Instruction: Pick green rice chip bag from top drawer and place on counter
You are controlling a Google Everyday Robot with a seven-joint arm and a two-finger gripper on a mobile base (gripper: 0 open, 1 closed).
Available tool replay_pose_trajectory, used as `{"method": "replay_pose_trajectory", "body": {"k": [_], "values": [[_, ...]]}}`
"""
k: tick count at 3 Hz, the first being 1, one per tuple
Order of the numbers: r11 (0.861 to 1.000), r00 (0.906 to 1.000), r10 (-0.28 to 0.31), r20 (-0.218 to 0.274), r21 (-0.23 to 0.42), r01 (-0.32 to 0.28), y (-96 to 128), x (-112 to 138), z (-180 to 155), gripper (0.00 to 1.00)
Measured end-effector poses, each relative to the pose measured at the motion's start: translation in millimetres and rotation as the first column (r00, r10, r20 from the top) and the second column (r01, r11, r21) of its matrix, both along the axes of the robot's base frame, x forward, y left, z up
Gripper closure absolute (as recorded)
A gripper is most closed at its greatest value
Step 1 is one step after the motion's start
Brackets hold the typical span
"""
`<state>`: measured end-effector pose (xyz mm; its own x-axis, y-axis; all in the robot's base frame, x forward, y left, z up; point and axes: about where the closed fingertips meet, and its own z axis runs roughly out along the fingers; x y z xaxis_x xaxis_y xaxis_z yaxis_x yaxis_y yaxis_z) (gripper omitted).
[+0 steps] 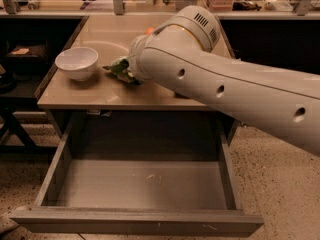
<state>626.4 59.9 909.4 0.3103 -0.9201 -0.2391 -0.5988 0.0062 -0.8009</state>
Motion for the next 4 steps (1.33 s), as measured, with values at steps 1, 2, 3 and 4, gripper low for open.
{"method": "replay_pose_trajectory", "body": {"k": [1,2,3,4], "values": [[1.000,0.9999,-0.001,-0.013,0.017,0.001,3.4,10.8,-17.3,1.00],[1.000,0.9999,-0.001,-0.014,0.018,0.001,3.4,11.1,-18.0,0.82],[1.000,0.9999,-0.001,-0.014,0.018,0.001,3.4,11.1,-17.9,0.59],[1.000,0.9999,-0.001,-0.014,0.018,0.001,3.4,11.1,-17.9,0.36]]}}
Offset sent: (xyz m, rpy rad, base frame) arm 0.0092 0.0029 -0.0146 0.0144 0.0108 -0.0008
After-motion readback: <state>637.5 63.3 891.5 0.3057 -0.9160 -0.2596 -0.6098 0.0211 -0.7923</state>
